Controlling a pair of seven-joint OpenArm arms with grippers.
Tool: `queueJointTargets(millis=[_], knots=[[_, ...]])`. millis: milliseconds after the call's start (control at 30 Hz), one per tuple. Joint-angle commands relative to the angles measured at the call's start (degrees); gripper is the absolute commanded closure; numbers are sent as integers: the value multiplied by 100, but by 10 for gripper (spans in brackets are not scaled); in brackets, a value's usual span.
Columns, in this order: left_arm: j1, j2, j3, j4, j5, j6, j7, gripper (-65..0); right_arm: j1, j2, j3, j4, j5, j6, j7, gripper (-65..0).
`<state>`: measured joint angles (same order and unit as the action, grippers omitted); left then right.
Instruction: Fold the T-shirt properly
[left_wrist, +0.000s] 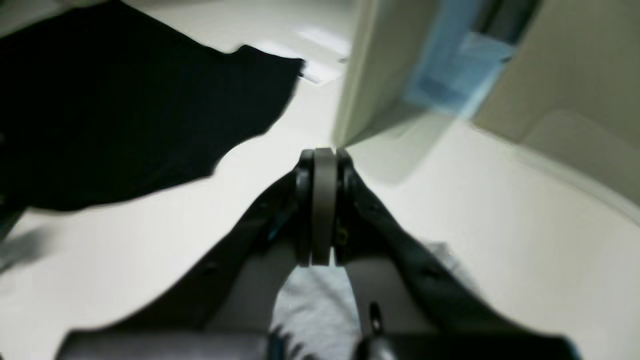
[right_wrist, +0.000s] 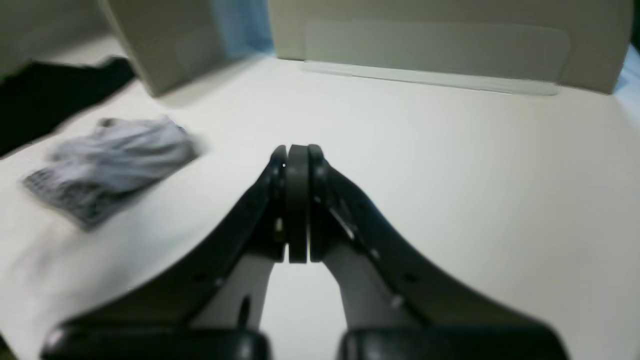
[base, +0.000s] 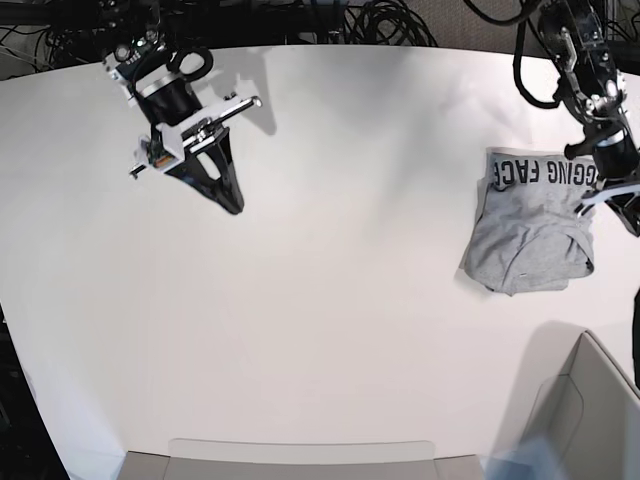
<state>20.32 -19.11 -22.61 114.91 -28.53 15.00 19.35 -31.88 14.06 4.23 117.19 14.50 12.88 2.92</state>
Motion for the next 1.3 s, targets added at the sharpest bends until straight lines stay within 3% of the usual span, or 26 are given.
queueJointTargets(millis=[0, 100, 200, 567, 633, 733, 867, 1067, 1267], knots=[[302, -89, -20, 126, 97, -46, -489, 0, -298, 57, 65, 119, 49, -18, 433, 0], [1006, -71, -20, 126, 97, -46, -955, 0, -1133, 66, 65, 110, 40, -18, 1014, 0], [1656, -62, -82, 126, 97, -46, -1026, 0, -1924, 57, 74, 110, 40, -18, 1365, 0], [3239, -45, -99, 118, 89, 7, -999, 0, -3788, 31, 74, -48, 40, -18, 1488, 0], [3423, 34, -91, 118, 89, 7, -823, 0, -3990, 57, 74, -242, 40, -18, 1497, 0], [3485, 210, -91, 118, 89, 7, -23, 0, -4166, 66, 74, -646, 40, -18, 1497, 0], [3485, 518, -91, 118, 80, 7, 944, 0, -4312, 391, 30, -1376, 40, -18, 1858, 0], [3520, 773, -64, -234, 71, -28, 1515, 0, -4312, 699, 21, -2826, 49, -27, 2605, 0], [3810, 791, -82, -937, 71, -37, 1515, 0, -3929, 717, 3, -3741, 49, -27, 2693, 0]])
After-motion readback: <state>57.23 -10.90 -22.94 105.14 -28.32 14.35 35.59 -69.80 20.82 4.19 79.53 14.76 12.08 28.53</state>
